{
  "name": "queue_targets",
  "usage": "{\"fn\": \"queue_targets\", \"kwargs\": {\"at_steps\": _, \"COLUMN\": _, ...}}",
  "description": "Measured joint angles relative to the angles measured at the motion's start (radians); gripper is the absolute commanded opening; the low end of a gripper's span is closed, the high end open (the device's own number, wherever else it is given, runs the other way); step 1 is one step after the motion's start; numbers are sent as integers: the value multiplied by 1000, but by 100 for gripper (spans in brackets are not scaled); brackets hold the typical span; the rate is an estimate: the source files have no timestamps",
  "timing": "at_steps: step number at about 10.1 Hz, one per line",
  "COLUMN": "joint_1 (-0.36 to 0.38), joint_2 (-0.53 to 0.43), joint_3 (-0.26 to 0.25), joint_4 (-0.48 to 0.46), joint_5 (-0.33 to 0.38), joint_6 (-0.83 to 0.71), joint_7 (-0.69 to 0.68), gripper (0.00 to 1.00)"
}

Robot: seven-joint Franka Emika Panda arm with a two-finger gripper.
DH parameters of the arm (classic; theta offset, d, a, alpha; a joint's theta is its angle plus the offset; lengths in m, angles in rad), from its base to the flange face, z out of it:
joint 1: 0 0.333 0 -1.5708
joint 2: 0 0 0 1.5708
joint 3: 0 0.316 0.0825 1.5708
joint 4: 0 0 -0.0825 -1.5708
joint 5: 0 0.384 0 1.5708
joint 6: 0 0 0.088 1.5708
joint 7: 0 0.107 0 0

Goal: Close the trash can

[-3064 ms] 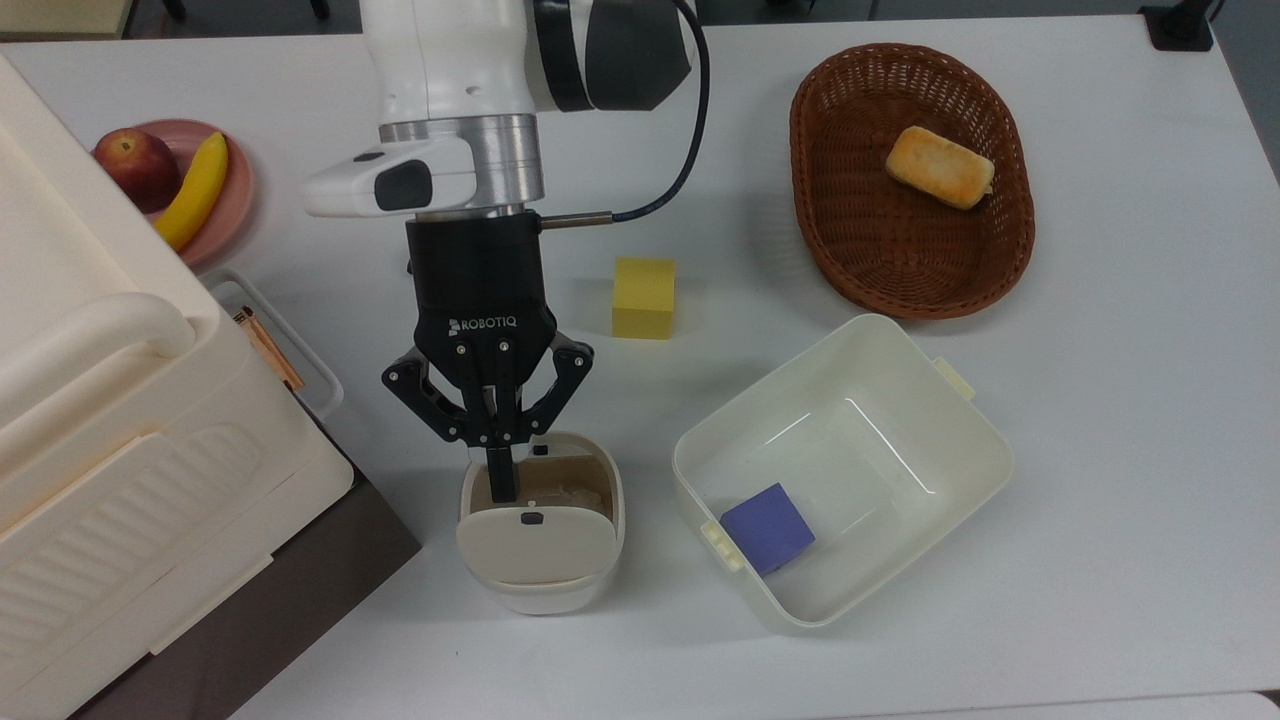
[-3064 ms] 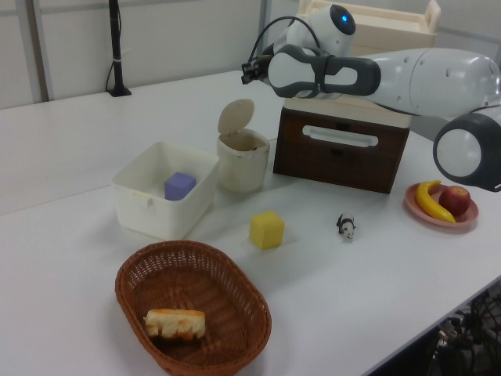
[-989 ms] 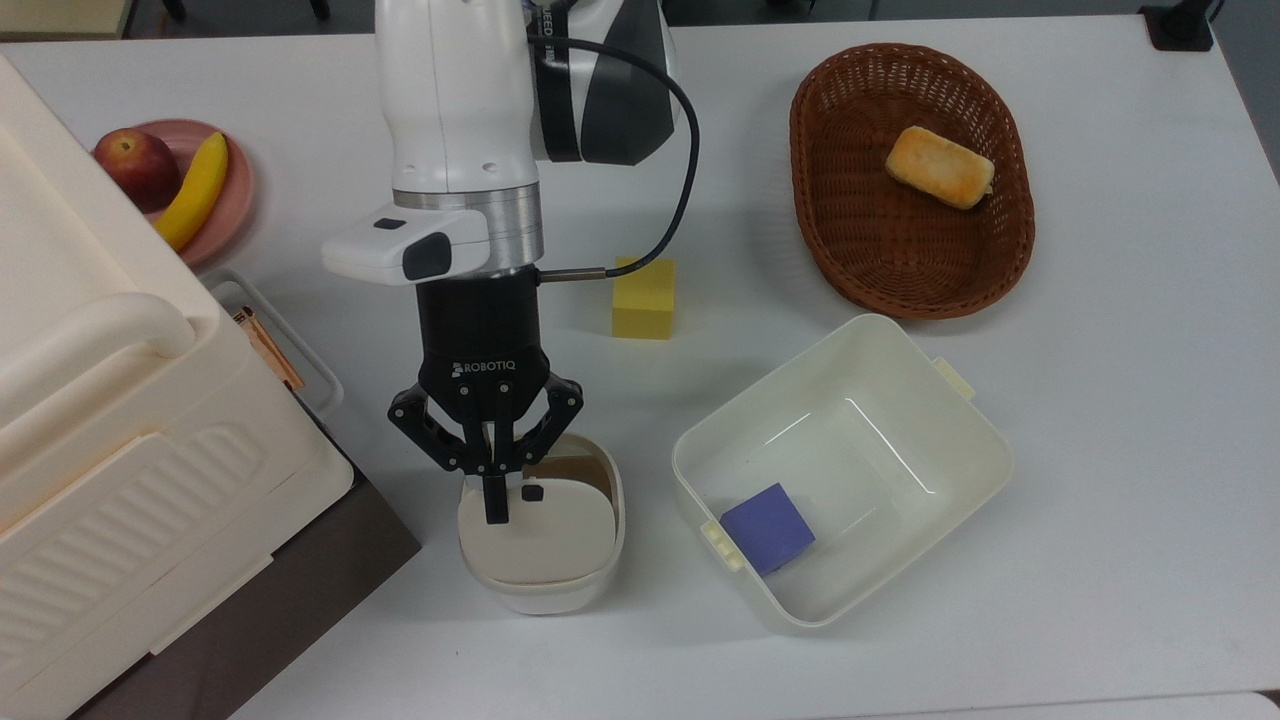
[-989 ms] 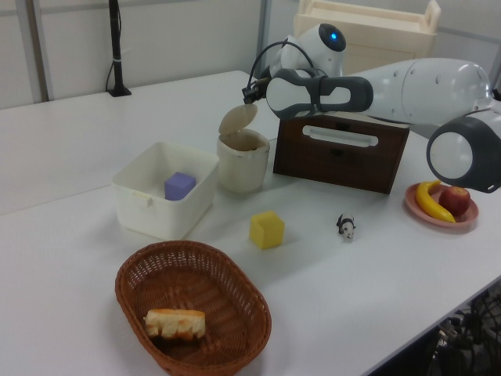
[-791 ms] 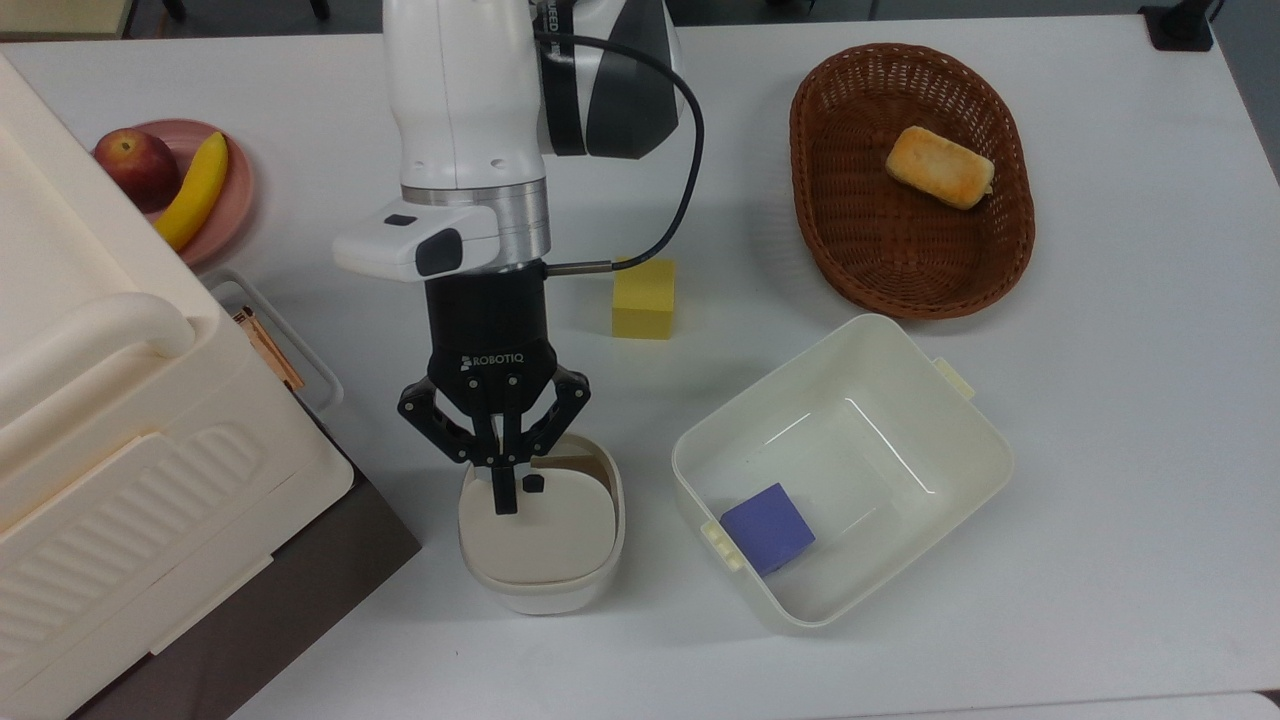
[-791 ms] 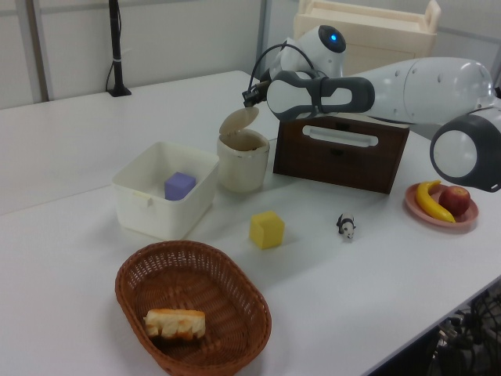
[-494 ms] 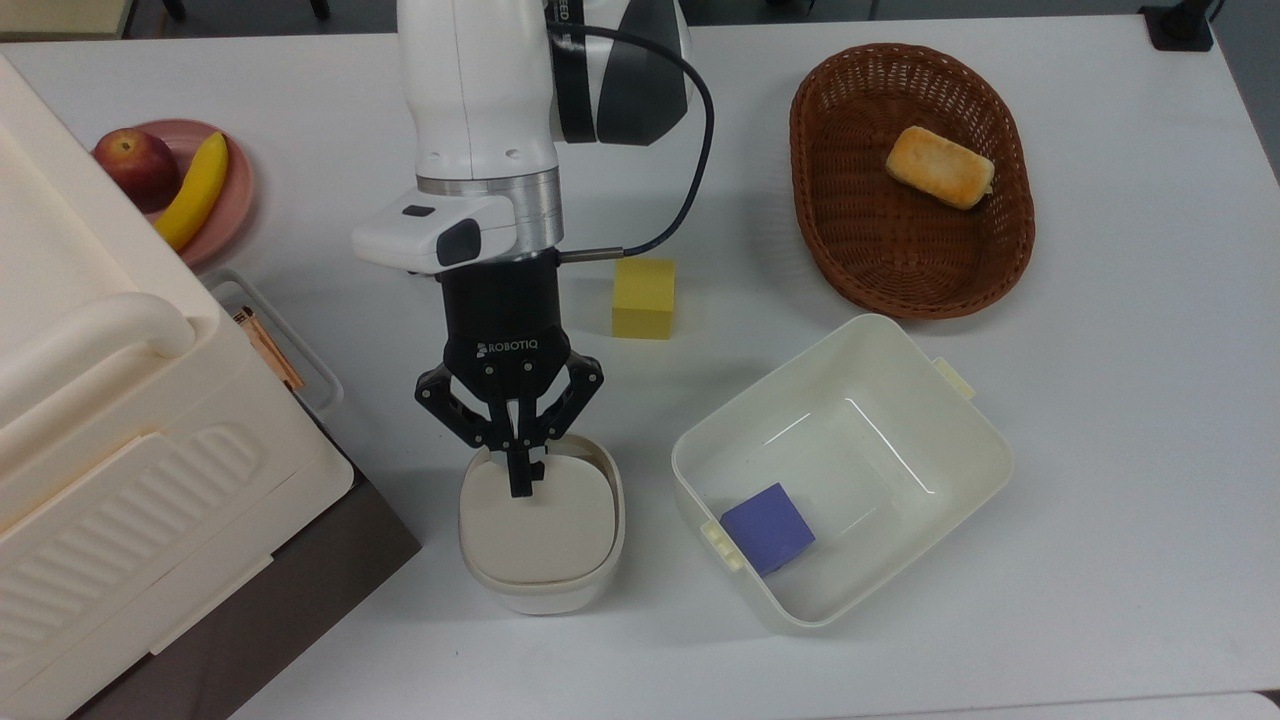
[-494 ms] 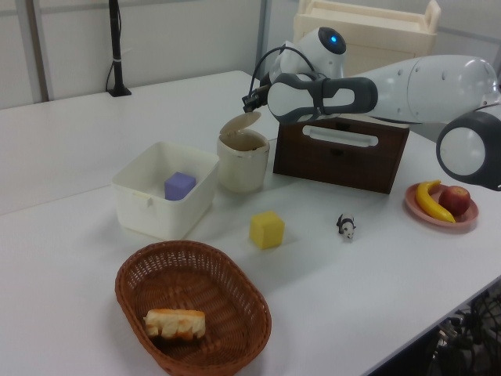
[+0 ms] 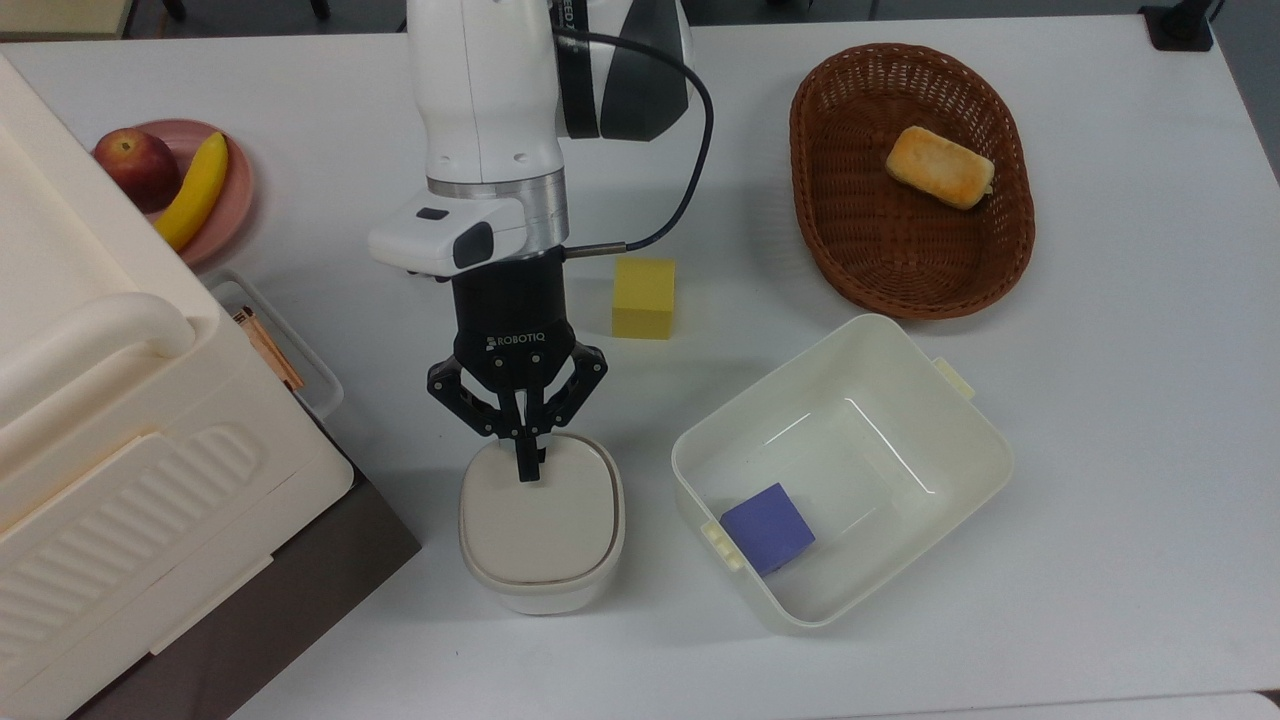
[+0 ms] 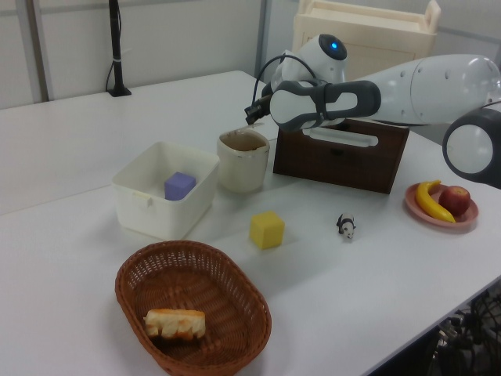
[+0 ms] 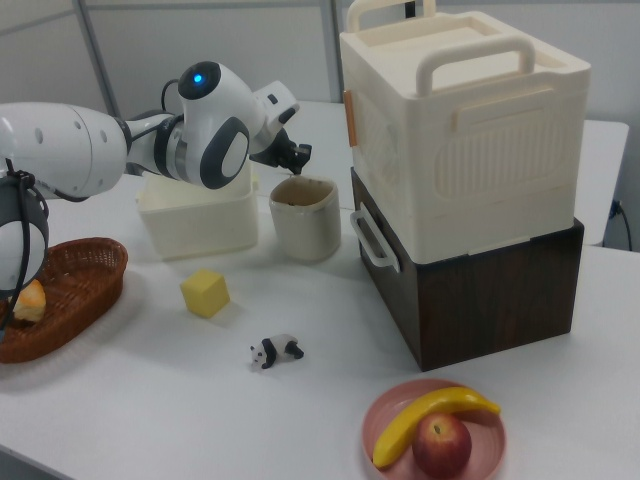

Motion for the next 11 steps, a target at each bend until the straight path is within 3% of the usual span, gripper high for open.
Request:
{"fn": "queue_targets", "kwargs": {"at_steps": 6, "joint_1": 3, "joint_2": -4, "joint_3": 2, "joint_4": -79, "joint_5": 0, "joint_6": 0, "joint_7": -30, "gripper": 0}}
{"fn": "queue_targets", "kwargs": {"at_steps": 11, "joint_1": 3, "joint_2": -6, "joint_3": 1, "joint_4": -88, "joint_5": -1, "joint_6": 1, "joint_7": -43, "gripper": 0}}
